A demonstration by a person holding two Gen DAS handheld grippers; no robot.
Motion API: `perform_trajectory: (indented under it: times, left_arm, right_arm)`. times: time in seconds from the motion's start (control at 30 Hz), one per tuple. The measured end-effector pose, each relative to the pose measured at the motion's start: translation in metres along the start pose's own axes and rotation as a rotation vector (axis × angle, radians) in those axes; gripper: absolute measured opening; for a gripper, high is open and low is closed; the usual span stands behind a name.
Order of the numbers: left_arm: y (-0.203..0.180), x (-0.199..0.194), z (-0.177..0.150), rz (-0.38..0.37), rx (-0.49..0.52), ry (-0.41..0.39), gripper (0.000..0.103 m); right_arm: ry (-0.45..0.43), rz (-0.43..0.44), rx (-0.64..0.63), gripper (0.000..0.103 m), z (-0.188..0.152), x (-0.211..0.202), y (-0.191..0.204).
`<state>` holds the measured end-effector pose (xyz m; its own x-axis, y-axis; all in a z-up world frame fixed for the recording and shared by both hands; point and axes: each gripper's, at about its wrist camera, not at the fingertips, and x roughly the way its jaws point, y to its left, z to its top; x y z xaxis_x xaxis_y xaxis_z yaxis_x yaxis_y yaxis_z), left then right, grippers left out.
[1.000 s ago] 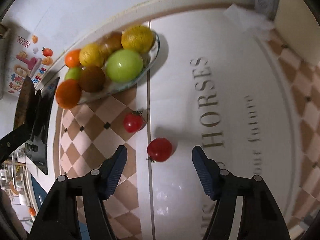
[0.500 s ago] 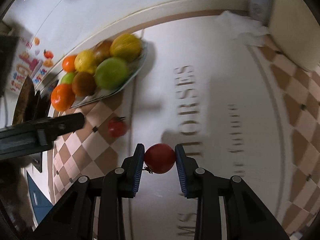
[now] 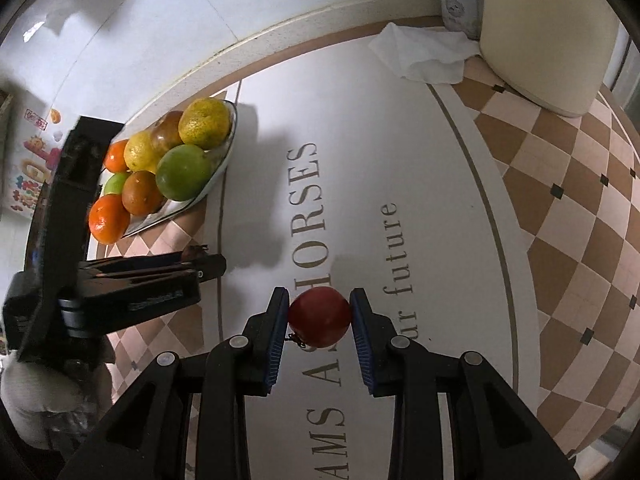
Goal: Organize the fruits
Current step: 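Grasp a cherry tomato with the right tool while the left tool grasps the other, then carry both tomatoes onto the plate and open both tools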
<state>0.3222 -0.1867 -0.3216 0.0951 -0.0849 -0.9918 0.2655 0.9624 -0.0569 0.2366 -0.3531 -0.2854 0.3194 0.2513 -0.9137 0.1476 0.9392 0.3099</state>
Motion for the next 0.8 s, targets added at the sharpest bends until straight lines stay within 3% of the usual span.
perform_trajectory:
  times: [0.17,0.4,0.57,0.8]
  left_arm:
    - [0.015,-0.014,-0.004,-0.028,-0.044,-0.030,0.027]
    - [0.065,-0.084,-0.019,-0.103,-0.163,-0.145,0.027]
    - [0.105,-0.130,-0.029,-0.080,-0.195,-0.214,0.027]
    - [0.150,-0.143,-0.030,-0.044,-0.263,-0.250,0.027]
  right_arm:
    - [-0.018,0.006,-0.021,0.034,0.006,-0.008,0.008]
    - [-0.048,0.045,-0.045,0.034,0.016,-0.021,0.028]
    - [-0.043,0.096,-0.079,0.034,0.026,-0.013,0.057]
    - [-0.024,0.178,-0.133,0.034,0.045,0.026,0.123]
